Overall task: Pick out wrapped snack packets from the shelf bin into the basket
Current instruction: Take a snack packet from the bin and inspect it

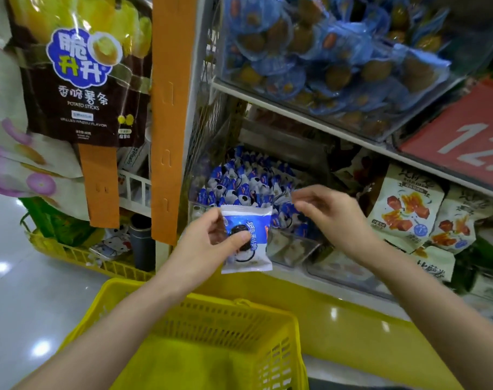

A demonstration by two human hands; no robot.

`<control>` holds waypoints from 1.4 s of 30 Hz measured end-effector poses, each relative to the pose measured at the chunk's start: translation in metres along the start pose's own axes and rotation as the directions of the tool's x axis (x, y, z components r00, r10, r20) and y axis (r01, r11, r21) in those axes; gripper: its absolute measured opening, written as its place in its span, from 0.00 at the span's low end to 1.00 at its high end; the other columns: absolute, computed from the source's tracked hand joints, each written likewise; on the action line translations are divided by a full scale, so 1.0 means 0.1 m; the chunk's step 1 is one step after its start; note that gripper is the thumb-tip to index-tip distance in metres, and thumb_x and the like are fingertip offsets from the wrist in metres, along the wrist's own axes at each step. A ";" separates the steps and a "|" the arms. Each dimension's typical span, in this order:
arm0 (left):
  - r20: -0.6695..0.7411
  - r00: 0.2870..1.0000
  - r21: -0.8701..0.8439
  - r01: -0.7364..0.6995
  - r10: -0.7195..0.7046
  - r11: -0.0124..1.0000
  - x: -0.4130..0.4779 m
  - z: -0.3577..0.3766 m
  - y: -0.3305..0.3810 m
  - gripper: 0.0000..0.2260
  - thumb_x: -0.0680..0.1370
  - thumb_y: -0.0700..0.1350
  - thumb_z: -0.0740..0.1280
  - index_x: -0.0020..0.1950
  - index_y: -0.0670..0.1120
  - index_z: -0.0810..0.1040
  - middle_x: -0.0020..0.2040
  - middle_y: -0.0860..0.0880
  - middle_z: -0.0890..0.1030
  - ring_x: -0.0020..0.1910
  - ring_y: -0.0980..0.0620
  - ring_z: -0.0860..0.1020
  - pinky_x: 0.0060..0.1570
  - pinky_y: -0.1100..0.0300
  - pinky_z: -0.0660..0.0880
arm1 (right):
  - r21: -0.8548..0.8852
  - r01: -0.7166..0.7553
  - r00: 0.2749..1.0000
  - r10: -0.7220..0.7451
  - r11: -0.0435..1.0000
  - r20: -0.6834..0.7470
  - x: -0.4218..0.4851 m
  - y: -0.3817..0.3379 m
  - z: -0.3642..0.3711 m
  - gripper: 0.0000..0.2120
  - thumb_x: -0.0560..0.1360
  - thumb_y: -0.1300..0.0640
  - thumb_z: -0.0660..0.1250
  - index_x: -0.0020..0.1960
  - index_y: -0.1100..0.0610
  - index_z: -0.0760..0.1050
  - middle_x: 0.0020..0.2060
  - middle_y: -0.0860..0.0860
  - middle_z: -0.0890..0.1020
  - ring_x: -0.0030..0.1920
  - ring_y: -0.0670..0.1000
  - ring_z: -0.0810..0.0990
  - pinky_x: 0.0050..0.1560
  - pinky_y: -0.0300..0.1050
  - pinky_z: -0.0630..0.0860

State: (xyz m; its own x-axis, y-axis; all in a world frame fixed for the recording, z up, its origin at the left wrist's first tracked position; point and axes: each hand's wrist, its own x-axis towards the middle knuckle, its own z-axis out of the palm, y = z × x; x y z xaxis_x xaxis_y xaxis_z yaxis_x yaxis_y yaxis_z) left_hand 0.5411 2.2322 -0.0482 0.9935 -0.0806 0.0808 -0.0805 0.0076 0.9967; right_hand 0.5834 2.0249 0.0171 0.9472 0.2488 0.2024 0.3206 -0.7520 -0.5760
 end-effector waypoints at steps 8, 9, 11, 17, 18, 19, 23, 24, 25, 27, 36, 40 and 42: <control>-0.020 1.000 -0.081 -0.008 0.007 0.997 0.10 -0.13 -0.08 0.08 0.74 0.44 0.69 0.51 0.47 0.76 0.46 0.46 0.83 0.45 0.49 0.80 0.44 0.61 0.77 | -0.730 0.143 0.887 0.241 0.669 0.394 0.69 0.40 0.09 0.12 0.76 0.55 0.65 0.59 0.51 0.75 0.56 0.51 0.78 0.55 0.51 0.76 0.55 0.46 0.74; -0.018 1.000 -0.099 -0.008 0.006 0.995 0.12 -0.14 -0.09 0.08 0.73 0.45 0.69 0.51 0.47 0.76 0.47 0.44 0.82 0.46 0.47 0.80 0.47 0.58 0.77 | -0.773 0.167 0.875 0.271 0.612 0.403 0.72 0.43 0.12 0.11 0.75 0.54 0.65 0.57 0.50 0.75 0.55 0.51 0.78 0.54 0.52 0.76 0.53 0.45 0.73; -0.020 1.000 -0.142 -0.005 0.002 0.990 0.15 -0.17 -0.12 0.08 0.73 0.45 0.70 0.51 0.49 0.76 0.47 0.44 0.82 0.46 0.46 0.80 0.48 0.55 0.77 | -0.819 0.185 0.854 0.323 0.544 0.407 0.78 0.44 0.17 0.10 0.74 0.55 0.67 0.55 0.51 0.75 0.53 0.51 0.79 0.53 0.52 0.77 0.49 0.42 0.72; -0.041 0.999 -0.220 0.003 -0.012 0.975 0.21 -0.21 -0.20 0.08 0.74 0.45 0.69 0.49 0.55 0.75 0.45 0.51 0.82 0.44 0.52 0.80 0.42 0.66 0.78 | -0.855 0.237 0.816 0.382 0.461 0.433 0.86 0.34 0.24 0.06 0.75 0.60 0.63 0.49 0.52 0.75 0.47 0.52 0.78 0.47 0.52 0.77 0.44 0.41 0.69; -0.040 0.999 -0.230 0.016 -0.026 0.973 0.21 -0.21 -0.20 0.08 0.74 0.45 0.69 0.49 0.55 0.75 0.45 0.51 0.82 0.44 0.54 0.81 0.42 0.67 0.78 | -0.856 0.258 0.822 0.365 0.448 0.438 0.84 0.31 0.24 0.06 0.75 0.61 0.61 0.46 0.52 0.74 0.45 0.51 0.77 0.45 0.52 0.76 0.43 0.41 0.69; -0.042 0.998 -0.233 0.034 -0.045 0.972 0.22 -0.21 -0.21 0.08 0.73 0.46 0.69 0.50 0.55 0.75 0.45 0.52 0.82 0.44 0.56 0.81 0.43 0.67 0.78 | -0.861 0.268 0.831 0.348 0.433 0.434 0.80 0.29 0.22 0.06 0.75 0.61 0.60 0.45 0.52 0.73 0.45 0.51 0.77 0.44 0.52 0.75 0.43 0.42 0.70; -0.068 0.991 -0.284 0.091 -0.114 0.954 0.21 -0.19 -0.24 0.08 0.73 0.47 0.70 0.51 0.51 0.76 0.46 0.56 0.82 0.44 0.65 0.80 0.39 0.72 0.75 | -0.908 0.208 0.944 0.170 0.364 0.284 0.65 0.15 0.11 0.09 0.76 0.64 0.57 0.53 0.54 0.72 0.50 0.53 0.76 0.46 0.54 0.77 0.40 0.44 0.69; -0.072 0.989 -0.291 0.106 -0.132 0.951 0.20 -0.19 -0.24 0.08 0.73 0.48 0.69 0.51 0.51 0.76 0.45 0.56 0.82 0.43 0.65 0.80 0.39 0.72 0.75 | -0.913 0.146 0.972 0.117 0.382 0.205 0.62 0.11 0.07 0.10 0.76 0.64 0.57 0.54 0.54 0.71 0.51 0.53 0.75 0.46 0.55 0.77 0.39 0.45 0.69; -0.078 0.986 -0.296 0.120 -0.149 0.948 0.18 -0.17 -0.23 0.07 0.74 0.48 0.68 0.50 0.52 0.76 0.43 0.56 0.83 0.42 0.65 0.80 0.39 0.71 0.74 | -0.893 0.068 0.991 0.074 0.445 0.113 0.59 0.05 0.03 0.09 0.77 0.63 0.57 0.55 0.55 0.71 0.52 0.54 0.74 0.46 0.57 0.77 0.39 0.46 0.71; -0.104 0.977 -0.287 0.150 -0.186 0.946 0.15 -0.15 -0.24 0.03 0.75 0.48 0.67 0.48 0.51 0.76 0.38 0.53 0.83 0.36 0.62 0.80 0.39 0.67 0.74 | -0.737 -0.022 0.998 -0.025 0.676 -0.053 0.50 -0.06 -0.02 0.07 0.78 0.60 0.58 0.55 0.56 0.72 0.52 0.55 0.74 0.46 0.58 0.77 0.43 0.51 0.74; 0.139 0.880 -0.464 0.463 -0.453 0.756 -0.05 -0.03 -0.26 0.16 0.81 0.51 0.56 0.57 0.43 0.76 0.51 0.42 0.82 0.47 0.44 0.79 0.50 0.48 0.76 | -0.216 0.338 0.937 -0.348 0.916 -0.011 -0.16 -0.35 0.42 0.04 0.76 0.63 0.64 0.49 0.58 0.77 0.43 0.47 0.74 0.42 0.44 0.76 0.43 0.45 0.76; 0.337 0.879 -0.532 0.473 -0.337 0.702 -0.12 -0.07 -0.23 0.21 0.76 0.60 0.56 0.57 0.49 0.80 0.53 0.46 0.83 0.52 0.47 0.81 0.53 0.45 0.77 | -0.232 0.335 0.941 -0.338 0.913 0.029 -0.24 -0.34 0.55 0.04 0.76 0.60 0.65 0.50 0.58 0.78 0.42 0.43 0.72 0.41 0.44 0.75 0.42 0.44 0.76; 0.370 0.887 -0.497 0.440 -0.275 0.748 -0.15 -0.07 -0.22 0.18 0.72 0.56 0.64 0.56 0.48 0.81 0.52 0.47 0.83 0.51 0.49 0.82 0.49 0.49 0.79 | -0.210 0.326 0.944 -0.330 0.922 0.017 -0.26 -0.34 0.59 0.04 0.75 0.59 0.66 0.49 0.56 0.78 0.42 0.42 0.72 0.40 0.42 0.74 0.42 0.38 0.75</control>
State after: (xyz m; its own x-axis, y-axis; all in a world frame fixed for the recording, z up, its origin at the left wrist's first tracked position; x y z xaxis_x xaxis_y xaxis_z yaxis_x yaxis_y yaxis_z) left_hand 0.5288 2.2403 -0.0709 0.8736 -0.4426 -0.2023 0.4167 0.4657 0.7807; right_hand 0.5486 2.0806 -0.0152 0.7883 0.4936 0.3673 0.6025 -0.7404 -0.2982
